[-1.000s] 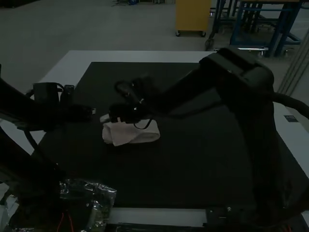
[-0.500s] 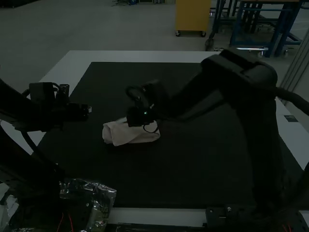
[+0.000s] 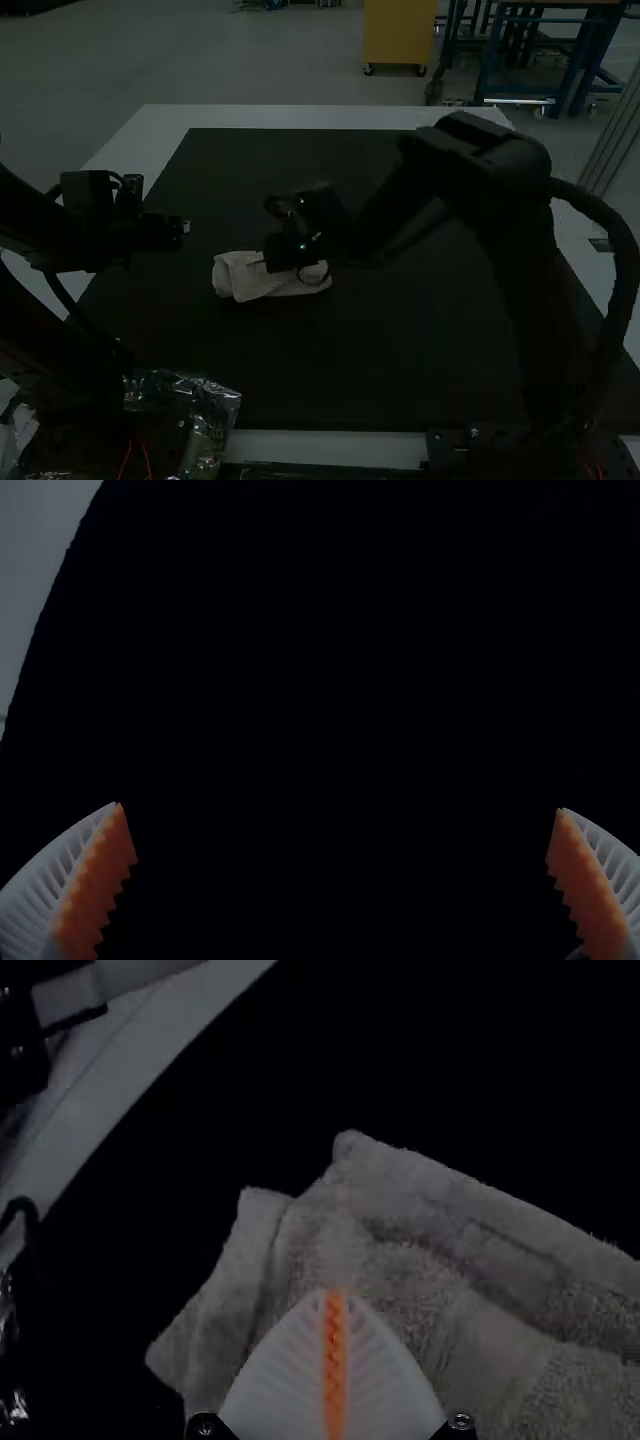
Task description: Fold the towel.
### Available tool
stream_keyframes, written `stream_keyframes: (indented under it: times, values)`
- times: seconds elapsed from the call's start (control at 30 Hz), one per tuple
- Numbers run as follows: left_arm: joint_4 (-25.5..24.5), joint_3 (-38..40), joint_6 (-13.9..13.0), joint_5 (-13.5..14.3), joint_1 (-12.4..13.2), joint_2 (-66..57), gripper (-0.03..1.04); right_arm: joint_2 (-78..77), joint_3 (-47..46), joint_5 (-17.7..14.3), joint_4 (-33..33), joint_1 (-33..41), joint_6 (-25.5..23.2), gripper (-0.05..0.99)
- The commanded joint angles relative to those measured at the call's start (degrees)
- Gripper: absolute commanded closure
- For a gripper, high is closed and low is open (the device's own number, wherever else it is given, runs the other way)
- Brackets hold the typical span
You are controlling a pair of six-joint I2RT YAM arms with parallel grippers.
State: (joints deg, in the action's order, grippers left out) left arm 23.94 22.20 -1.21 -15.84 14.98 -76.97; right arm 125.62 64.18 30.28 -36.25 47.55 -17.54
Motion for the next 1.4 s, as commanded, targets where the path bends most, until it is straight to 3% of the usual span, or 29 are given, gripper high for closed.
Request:
stream_keyframes:
  times: [0.0,0.3,0.47,0.53,0.73,0.77,0.83,0.93,1.0,1.1,1.23,1.37]
  values:
    - [0.7,-0.9,0.2,0.0,0.0,0.3,0.04,1.8,1.4,0.7,-1.3,-0.1,0.8,0.96]
    - [0.8,-0.8,0.5,0.0,0.0,0.4,0.04,6.9,1.3,0.6,-4.4,0.1,0.8,0.96]
    - [0.6,0.7,0.8,0.1,0.0,1.3,0.04,1.5,1.3,0.7,-3.8,-1.0,-1.7,0.96]
    - [-0.2,2.3,0.9,0.1,0.0,2.2,0.04,-2.4,1.3,0.7,-1.9,-2.2,-1.8,0.95]
    - [-4.3,10.1,4.6,0.0,-1.5,5.2,0.04,-16.8,3.6,0.7,6.5,-7.4,-2.3,0.95]
    - [-5.5,11.6,5.3,-0.1,-2.3,5.7,0.04,-19.2,4.0,0.7,7.9,-8.4,-2.8,0.92]
    - [-7.5,14.4,6.1,0.0,-3.9,7.0,0.04,-24.6,4.7,0.7,10.8,-10.7,-3.4,0.73]
    - [-9.3,18.1,7.5,0.0,-6.5,9.6,0.04,-33.5,5.3,-0.5,15.2,-14.0,-3.1,0.22]
    - [-10.1,20.5,8.9,0.2,-8.3,11.3,0.04,-39.8,5.3,-2.2,17.2,-16.2,-2.2,0.01]
    - [-12.6,24.4,9.8,0.8,-11.0,14.4,0.04,-49.4,5.0,-4.4,20.3,-20.2,-0.4,0.01]
    - [-15.0,26.7,9.8,1.6,-12.4,19.7,0.04,-63.0,3.5,-8.0,23.3,-27.2,2.2,0.01]
    - [-17.3,26.2,9.7,1.6,-13.0,26.8,0.04,-75.8,-1.0,-6.9,23.7,-36.1,2.3,0.01]
